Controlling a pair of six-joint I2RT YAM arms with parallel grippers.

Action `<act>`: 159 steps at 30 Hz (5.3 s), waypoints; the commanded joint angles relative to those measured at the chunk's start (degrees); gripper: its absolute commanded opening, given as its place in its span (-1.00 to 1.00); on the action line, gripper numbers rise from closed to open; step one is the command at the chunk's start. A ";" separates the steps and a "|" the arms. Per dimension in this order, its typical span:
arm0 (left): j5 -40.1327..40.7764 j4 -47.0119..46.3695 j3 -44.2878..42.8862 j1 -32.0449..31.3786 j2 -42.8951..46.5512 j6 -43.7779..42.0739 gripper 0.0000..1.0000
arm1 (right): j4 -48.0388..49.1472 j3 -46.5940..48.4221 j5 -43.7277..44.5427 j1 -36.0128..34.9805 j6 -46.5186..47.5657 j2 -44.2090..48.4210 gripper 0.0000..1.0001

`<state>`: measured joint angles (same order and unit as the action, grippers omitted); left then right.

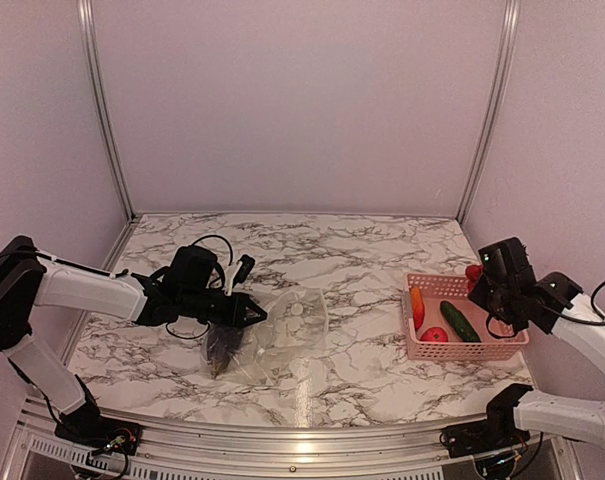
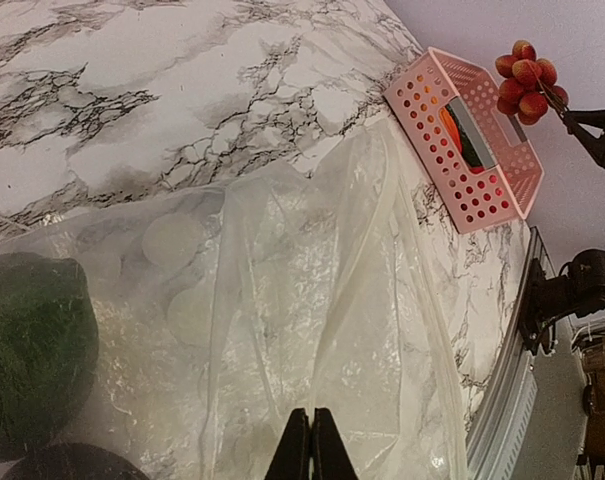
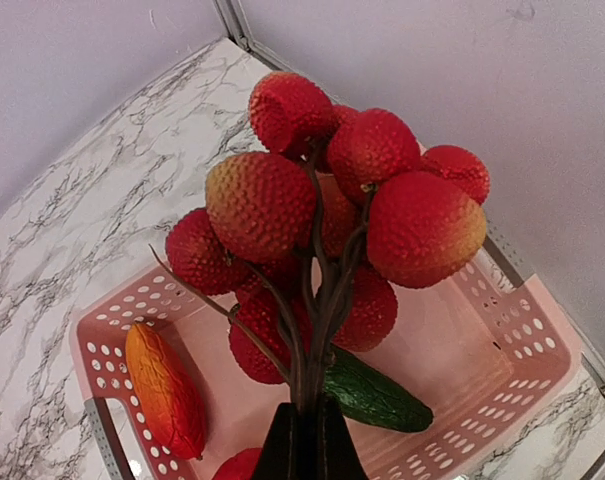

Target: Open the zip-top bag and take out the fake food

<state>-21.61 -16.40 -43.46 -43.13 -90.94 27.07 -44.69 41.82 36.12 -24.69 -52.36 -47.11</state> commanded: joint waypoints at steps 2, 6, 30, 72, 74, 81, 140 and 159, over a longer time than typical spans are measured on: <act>-1.00 -0.32 -1.98 0.50 -1.08 0.01 -1.00 | 0.12 -1.66 3.28 4.20 -3.91 -0.80 -1.00; -1.05 -0.53 -1.92 0.60 -1.17 0.15 -1.00 | 5.14 -3.59 0.19 6.94 -1.58 -1.45 -1.00; -1.24 0.22 -1.80 0.97 -0.56 -0.17 -1.00 | 22.49 -9.33 -10.07 8.08 0.08 -10.60 -0.08; -1.37 -1.54 -3.54 0.15 5.18 -2.32 -1.00 | 70.23 12.30 -68.72 -18.66 11.68 -55.40 -0.28; -1.19 -1.09 -3.77 0.04 4.85 -2.58 -1.00 | 70.32 14.06 -68.94 -19.77 11.49 -57.20 -0.34; -1.78 -2.41 -3.93 -0.73 5.33 -2.72 -1.00 | 68.93 17.34 -66.84 -21.63 10.14 -63.75 -0.50; 4.95 -11.26 16.94 5.20 9.11 23.62 -0.51 | 96.81 18.21 -82.84 -22.68 0.29 -81.47 0.45; 7.65 -15.19 16.85 2.88 4.67 26.44 -0.80 | 82.40 21.82 -84.11 -26.42 14.83 -81.12 0.52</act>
<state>-14.85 -30.24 -25.54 -40.07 -84.97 53.58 44.23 62.52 -47.68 -50.04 -41.06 -127.26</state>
